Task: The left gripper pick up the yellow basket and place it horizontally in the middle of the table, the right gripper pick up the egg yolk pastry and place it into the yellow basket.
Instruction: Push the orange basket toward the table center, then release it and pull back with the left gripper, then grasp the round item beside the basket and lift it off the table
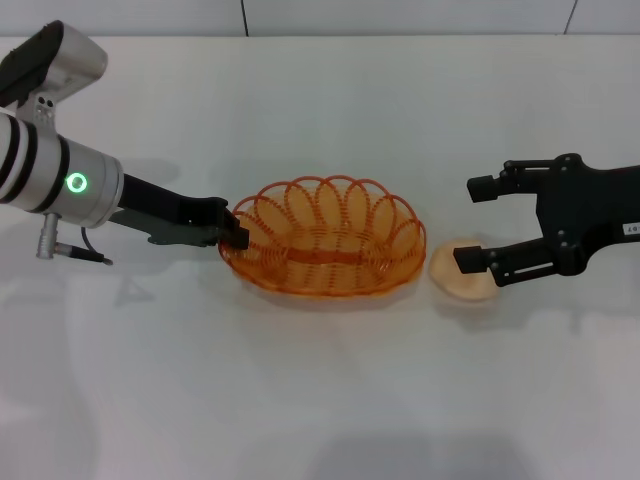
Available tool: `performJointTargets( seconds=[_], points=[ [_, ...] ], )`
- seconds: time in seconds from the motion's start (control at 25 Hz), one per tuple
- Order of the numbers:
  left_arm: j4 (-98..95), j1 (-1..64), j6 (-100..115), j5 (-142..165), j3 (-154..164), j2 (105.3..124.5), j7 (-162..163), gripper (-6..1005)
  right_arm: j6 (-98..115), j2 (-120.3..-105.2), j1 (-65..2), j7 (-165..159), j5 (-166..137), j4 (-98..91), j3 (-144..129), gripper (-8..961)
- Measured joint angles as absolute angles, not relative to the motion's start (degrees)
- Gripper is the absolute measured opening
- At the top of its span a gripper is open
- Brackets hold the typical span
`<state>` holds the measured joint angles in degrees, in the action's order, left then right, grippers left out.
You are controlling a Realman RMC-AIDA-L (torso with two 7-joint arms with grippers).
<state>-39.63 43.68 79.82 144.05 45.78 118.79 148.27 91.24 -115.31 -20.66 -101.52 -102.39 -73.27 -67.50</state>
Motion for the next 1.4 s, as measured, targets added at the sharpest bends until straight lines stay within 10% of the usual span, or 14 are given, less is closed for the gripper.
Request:
performJointTargets(
  seconds=[0.28,1.16,1.4],
  points=[
    [-39.64,43.68,80.02,143.25,45.79,118.74,148.07,193,91.23,-115.31,-20.83,-101.51,-102.39,-73.22,-67.50,767],
    [-55.19,35.67,80.06,130.99,44.96,115.16,140.04,870,90.56,-115.31,-20.83,-101.97,-102.40,-72.88,-67.18,759],
    [-56.81,30.96,80.76,113.35,40.96,114.60,128.13,891,89.06,-115.31,-20.97,-103.09,-102.40,-72.83,-67.43,757]
  ],
)
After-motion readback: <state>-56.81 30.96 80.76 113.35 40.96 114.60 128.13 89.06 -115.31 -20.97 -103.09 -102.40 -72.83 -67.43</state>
